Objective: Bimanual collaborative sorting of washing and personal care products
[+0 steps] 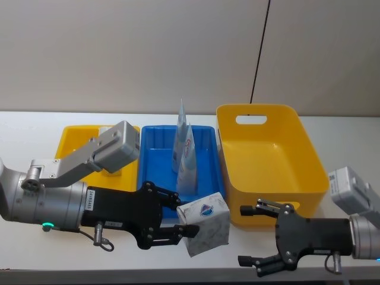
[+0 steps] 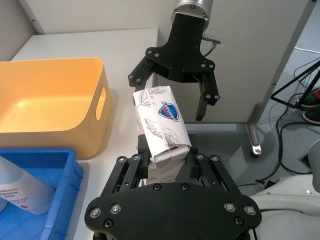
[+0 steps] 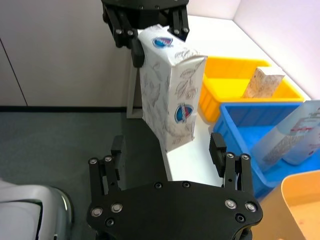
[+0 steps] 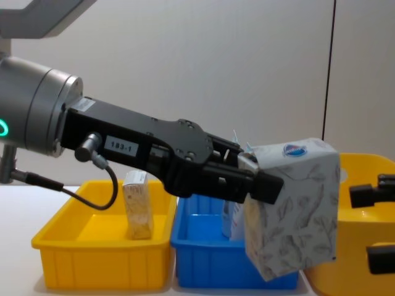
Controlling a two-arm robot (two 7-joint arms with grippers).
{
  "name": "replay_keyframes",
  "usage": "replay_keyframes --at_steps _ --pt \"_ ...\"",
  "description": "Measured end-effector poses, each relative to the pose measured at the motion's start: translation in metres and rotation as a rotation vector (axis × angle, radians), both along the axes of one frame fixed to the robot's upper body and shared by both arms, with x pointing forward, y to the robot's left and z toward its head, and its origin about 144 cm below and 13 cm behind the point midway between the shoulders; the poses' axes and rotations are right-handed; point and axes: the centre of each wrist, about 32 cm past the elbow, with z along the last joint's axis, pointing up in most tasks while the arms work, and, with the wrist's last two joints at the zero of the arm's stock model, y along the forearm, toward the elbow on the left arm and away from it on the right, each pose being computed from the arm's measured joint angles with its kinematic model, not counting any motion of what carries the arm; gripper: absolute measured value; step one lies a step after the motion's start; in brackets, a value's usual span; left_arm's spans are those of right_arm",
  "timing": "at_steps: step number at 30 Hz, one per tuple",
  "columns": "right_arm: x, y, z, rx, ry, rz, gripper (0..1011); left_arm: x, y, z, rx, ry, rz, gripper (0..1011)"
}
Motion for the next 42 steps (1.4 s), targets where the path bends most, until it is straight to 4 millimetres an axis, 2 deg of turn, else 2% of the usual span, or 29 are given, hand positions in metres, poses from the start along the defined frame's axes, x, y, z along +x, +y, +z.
replay_keyframes --at_steps 42 --pt "0.026 0.037 -0.003 0.028 -0.035 0.064 1002 0.0 0.0 0.0 0.0 0.0 0.0 383"
